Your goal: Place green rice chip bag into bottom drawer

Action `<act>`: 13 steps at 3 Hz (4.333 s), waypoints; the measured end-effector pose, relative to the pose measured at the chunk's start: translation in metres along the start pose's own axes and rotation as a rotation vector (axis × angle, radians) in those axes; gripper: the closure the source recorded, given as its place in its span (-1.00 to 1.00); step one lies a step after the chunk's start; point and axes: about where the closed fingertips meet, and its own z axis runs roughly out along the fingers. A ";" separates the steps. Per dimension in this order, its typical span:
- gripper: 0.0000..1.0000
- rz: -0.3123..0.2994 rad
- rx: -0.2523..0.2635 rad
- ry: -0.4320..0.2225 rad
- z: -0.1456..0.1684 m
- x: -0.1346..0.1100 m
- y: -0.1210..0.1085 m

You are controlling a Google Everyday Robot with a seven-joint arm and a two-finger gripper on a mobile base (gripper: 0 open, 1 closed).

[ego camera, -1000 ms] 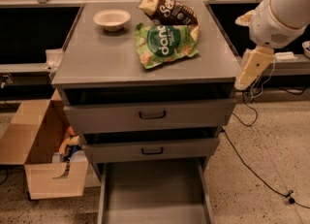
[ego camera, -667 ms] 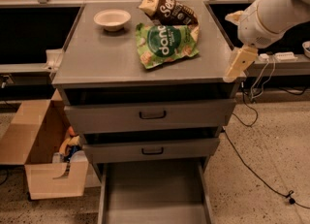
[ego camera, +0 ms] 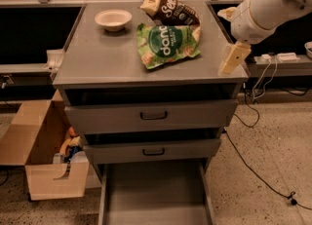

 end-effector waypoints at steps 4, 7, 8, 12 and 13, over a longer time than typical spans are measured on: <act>-1.00 -0.144 -0.053 -0.139 0.092 -0.068 -0.049; -1.00 -0.132 -0.090 -0.171 0.136 -0.086 -0.061; -0.64 -0.127 -0.106 -0.167 0.146 -0.088 -0.062; 1.00 -0.070 0.004 -0.347 0.060 -0.083 -0.044; 1.00 0.003 0.014 -0.428 0.012 -0.054 -0.008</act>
Offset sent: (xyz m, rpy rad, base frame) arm 0.0744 0.0612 -0.0194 -0.0346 -0.0238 0.1786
